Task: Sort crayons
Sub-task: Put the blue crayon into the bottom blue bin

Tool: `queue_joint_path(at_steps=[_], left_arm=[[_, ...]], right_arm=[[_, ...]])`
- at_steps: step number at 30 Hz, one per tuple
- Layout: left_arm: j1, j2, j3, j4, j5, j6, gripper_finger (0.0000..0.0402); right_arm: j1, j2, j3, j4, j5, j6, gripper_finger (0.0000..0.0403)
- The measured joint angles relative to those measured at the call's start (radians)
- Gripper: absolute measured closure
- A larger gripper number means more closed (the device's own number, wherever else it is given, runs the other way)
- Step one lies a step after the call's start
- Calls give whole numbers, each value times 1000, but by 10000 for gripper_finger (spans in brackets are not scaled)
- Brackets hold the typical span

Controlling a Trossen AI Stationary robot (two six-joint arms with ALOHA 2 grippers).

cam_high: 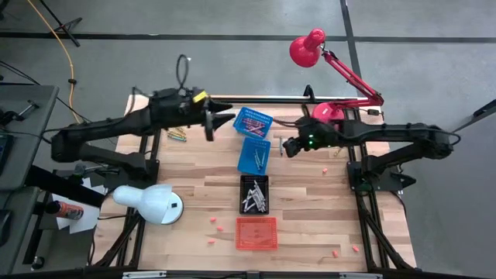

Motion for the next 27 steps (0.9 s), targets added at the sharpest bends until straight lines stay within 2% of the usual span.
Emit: queue_joint_path(at_steps=[4,8,16,22,27], left_arm=[[-40,-75,-15,-4,-27,36,215],[-47,-146,-16,26,-31,38,215],[-19,-259,-16,49,-64,79,215],[-13,-294,-16,41,-64,80,216],[-13,-297,-16,19,-64,80,216]], right_arm=[[0,74,0,14,1,57,185],[-28,159,0,-31,-2,181,185],[-119,413,0,48,-41,190,185],[-145,520,0,85,48,242,185],[-157,556,3,95,65,257,185]])
